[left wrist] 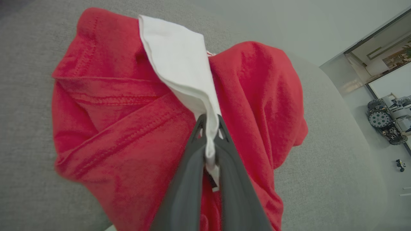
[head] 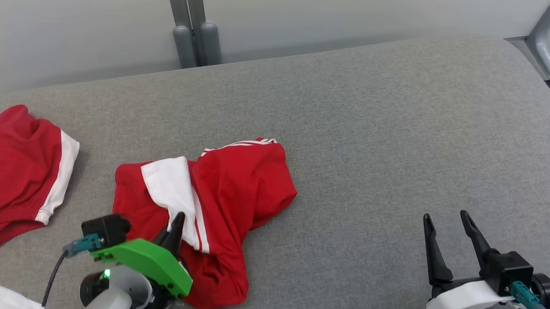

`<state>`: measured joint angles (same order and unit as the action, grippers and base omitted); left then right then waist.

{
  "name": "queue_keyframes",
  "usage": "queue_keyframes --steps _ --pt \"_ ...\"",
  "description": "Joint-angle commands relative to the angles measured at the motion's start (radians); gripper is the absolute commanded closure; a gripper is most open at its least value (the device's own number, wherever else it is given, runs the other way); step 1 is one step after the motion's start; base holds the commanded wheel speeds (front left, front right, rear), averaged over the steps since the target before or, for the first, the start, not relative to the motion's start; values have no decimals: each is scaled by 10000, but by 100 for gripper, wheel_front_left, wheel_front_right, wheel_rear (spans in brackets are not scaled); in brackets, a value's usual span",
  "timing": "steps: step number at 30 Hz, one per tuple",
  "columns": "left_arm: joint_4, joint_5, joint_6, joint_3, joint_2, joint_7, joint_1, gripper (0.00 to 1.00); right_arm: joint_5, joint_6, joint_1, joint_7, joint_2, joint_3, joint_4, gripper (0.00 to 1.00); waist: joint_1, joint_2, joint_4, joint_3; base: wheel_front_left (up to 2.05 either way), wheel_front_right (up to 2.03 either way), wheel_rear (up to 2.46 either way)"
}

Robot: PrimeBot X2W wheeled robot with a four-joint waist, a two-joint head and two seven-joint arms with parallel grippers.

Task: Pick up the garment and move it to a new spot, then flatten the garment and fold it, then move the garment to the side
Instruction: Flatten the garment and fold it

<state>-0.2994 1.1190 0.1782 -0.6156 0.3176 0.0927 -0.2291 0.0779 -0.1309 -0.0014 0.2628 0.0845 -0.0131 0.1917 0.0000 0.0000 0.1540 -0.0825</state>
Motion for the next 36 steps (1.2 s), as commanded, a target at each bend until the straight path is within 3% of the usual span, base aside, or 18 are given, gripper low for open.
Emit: queue_keyframes --steps 1,7,11,17,22,24,25,30,32,34,36 --pt "211 -333 -47 -97 184 74 -367 100 85 3 -42 31 10 21 4 0 0 0 155 33 0 0 0" --pt "1482 -1896 -227 -1333 461 -490 -1524 100 100 3 38 31 29 74 52 0 0 0 603 145 0 0 0" --pt "1745 -3003 -843 -2986 -149 -1351 -2414 100 129 3 -38 32 -28 74 89 0 0 0 1049 142 0 0 0" --pt "23 -4017 -2007 -4789 -1308 -1614 -3136 100 191 3 -258 32 -152 -46 159 0 0 0 2009 20 0 0 0" --pt "-1675 -4661 -2628 -5474 -2094 -327 -3343 100 233 3 -160 32 -219 84 207 0 0 0 2556 -87 0 0 0" --pt "-2183 -4667 -2766 -5608 -2290 266 -3218 27 241 3 -82 31 -238 228 212 0 0 0 2623 -148 0 0 0" --pt "-2404 -4541 -2837 -5643 -2400 451 -3126 0 234 3 -59 31 -244 270 201 0 0 0 2634 -165 0 0 0" --pt "-2497 -4001 -2941 -5596 -2556 607 -3148 0 177 3 79 31 -255 525 113 0 0 0 2447 -176 0 0 0" --pt "-2261 -3798 -2748 -5336 -2393 443 -3254 0 132 3 104 31 -266 611 89 0 0 0 2298 -144 0 0 0" --pt "-1967 -3577 -2324 -4909 -1941 173 -3416 0 109 3 86 31 -276 590 65 0 0 0 2150 -113 0 0 0" --pt "-1745 -3475 -1620 -4475 -1151 -419 -3631 0 95 2 44 32 -280 515 62 0 0 0 2026 -74 0 0 0"
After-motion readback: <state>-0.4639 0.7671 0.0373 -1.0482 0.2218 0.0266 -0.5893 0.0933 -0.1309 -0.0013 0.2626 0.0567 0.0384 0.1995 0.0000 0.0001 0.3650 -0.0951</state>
